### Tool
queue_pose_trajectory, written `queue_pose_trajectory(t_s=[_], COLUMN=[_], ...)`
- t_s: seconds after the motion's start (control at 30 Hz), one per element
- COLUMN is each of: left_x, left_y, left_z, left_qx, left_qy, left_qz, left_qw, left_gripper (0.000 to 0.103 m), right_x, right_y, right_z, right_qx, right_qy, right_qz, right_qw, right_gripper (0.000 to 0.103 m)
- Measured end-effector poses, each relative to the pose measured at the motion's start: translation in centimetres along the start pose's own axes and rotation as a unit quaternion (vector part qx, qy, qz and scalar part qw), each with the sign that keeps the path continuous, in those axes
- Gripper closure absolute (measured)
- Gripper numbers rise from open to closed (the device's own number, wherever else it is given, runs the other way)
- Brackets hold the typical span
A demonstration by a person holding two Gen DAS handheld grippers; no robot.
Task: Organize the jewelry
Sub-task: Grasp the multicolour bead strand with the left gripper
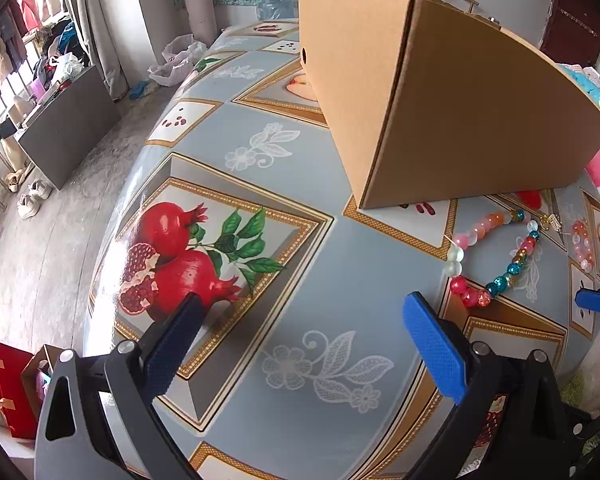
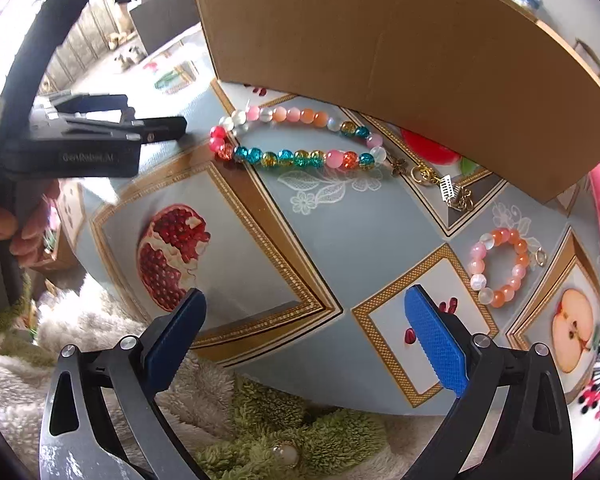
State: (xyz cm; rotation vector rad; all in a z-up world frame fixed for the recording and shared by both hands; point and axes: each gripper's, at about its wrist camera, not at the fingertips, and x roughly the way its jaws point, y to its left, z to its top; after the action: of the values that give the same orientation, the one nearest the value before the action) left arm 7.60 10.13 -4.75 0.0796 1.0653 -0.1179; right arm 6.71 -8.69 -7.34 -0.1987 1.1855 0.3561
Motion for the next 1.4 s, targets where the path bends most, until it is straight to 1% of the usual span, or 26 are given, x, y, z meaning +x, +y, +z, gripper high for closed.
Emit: queue_pose_trajectory(t_s=[0.03,0.07,0.13,0.2,0.23,0.3,0.33,0.37,0.4,0.47,0.5,0.53,0.57,0.6,0.67,0.7,0.8,0.83,0.93,0.97,1.2,1.3,1.37,1.4], left_x=[0.0,0.0,-0.2,-0.9,-1.5,-2.5,-2.8,-3.0,-2.9,-2.5,-2.1,-1.8,-1.4,-1.0,-0.2,0.1,0.2,0.1,0.0,0.0,-1.0,-1.3,-1.3,-1.4], left_y=[0.0,0.0,0.0,-0.2,-0.4,-1.1,-1.5,-2.2,-2.8,-4.1,-4.6,-5.1,-5.5,-5.9,-6.2,-6.4,-7.0,-7.1,-6.8,-6.7,-5.2,-4.8,-4.7,-4.4], left_z=[0.1,0.1,0.0,0.0,0.1,0.3,0.4,0.6,0.7,0.9,1.1,1.2,1.3,1.4,1.2,1.2,0.9,0.8,0.4,0.2,-1.1,-1.6,-1.6,-1.6], left_qx=[0.002,0.003,0.005,0.002,0.0,0.002,0.007,0.015,0.022,0.037,0.044,0.05,0.058,0.064,0.072,0.077,0.105,0.109,0.112,0.113,0.112,0.109,0.106,0.104], left_qy=[-0.001,-0.001,-0.006,-0.026,-0.04,-0.061,-0.067,-0.07,-0.069,-0.063,-0.058,-0.055,-0.052,-0.05,-0.041,-0.04,-0.049,-0.05,-0.047,-0.046,-0.037,-0.037,-0.037,-0.036], left_qz=[-0.001,-0.001,0.001,-0.023,-0.044,-0.082,-0.098,-0.116,-0.124,-0.136,-0.135,-0.129,-0.121,-0.112,-0.1,-0.095,-0.07,-0.068,-0.075,-0.075,-0.078,-0.078,-0.077,-0.078], left_qw=[1.0,1.0,1.0,0.9994,0.9982,0.9947,0.9929,0.9906,0.9896,0.988,0.9882,0.9888,0.9896,0.9904,0.9915,0.9917,0.9908,0.9904,0.9898,0.9897,0.99,0.9903,0.9907,0.9908], left_gripper=[0.005,0.005,0.006,0.008,0.013,0.019,0.025,0.031,0.034,0.05,0.052,0.059,0.064,0.065,0.072,0.072,0.079,0.083,0.091,0.092,0.092,0.092,0.092,0.092], right_x=[-0.5,-1.0,-2.1,-2.7,-3.0,-3.4,-3.5,-3.6,-3.6,-3.9,-4.0,-4.2,-4.5,-4.6,-4.4,-4.4,-4.1,-4.0,-3.8,-3.5,-2.7,-1.9,-1.2,-0.9], right_y=[-0.4,-0.7,-1.4,-2.1,-2.5,-3.1,-3.3,-3.5,-3.7,-4.5,-4.6,-4.6,-4.4,-4.5,-4.8,-4.9,-4.9,-4.9,-5.0,-5.1,-5.3,-4.7,-4.2,-4.0], right_z=[-0.1,-0.2,-0.3,-0.3,-0.4,-0.4,-0.4,-0.3,-0.2,-0.1,0.0,0.0,0.8,0.8,1.0,1.1,1.4,1.4,1.8,2.0,3.7,4.9,5.7,6.0], right_qx=[0.013,0.022,0.038,0.053,0.063,0.078,0.085,0.089,0.093,0.098,0.101,0.103,0.104,0.105,0.108,0.109,0.111,0.112,0.113,0.114,0.115,0.1,0.089,0.086], right_qy=[-0.013,-0.024,-0.05,-0.064,-0.072,-0.08,-0.084,-0.086,-0.09,-0.099,-0.103,-0.106,-0.107,-0.108,-0.108,-0.108,-0.103,-0.102,-0.101,-0.101,-0.1,-0.102,-0.098,-0.096], right_qz=[0.016,0.021,0.021,0.027,0.033,0.048,0.053,0.056,0.057,0.059,0.061,0.062,0.062,0.062,0.064,0.065,0.068,0.069,0.073,0.075,0.1,0.108,0.106,0.109], right_qw=[1.0,0.999,0.998,0.996,0.995,0.993,0.991,0.991,0.99,0.988,0.988,0.987,0.987,0.987,0.986,0.986,0.986,0.986,0.986,0.985,0.983,0.984,0.986,0.986], right_gripper=[0.008,0.008,0.008,0.008,0.009,0.016,0.022,0.025,0.027,0.035,0.037,0.041,0.043,0.044,0.047,0.049,0.055,0.059,0.063,0.064,0.071,0.076,0.082,0.082])
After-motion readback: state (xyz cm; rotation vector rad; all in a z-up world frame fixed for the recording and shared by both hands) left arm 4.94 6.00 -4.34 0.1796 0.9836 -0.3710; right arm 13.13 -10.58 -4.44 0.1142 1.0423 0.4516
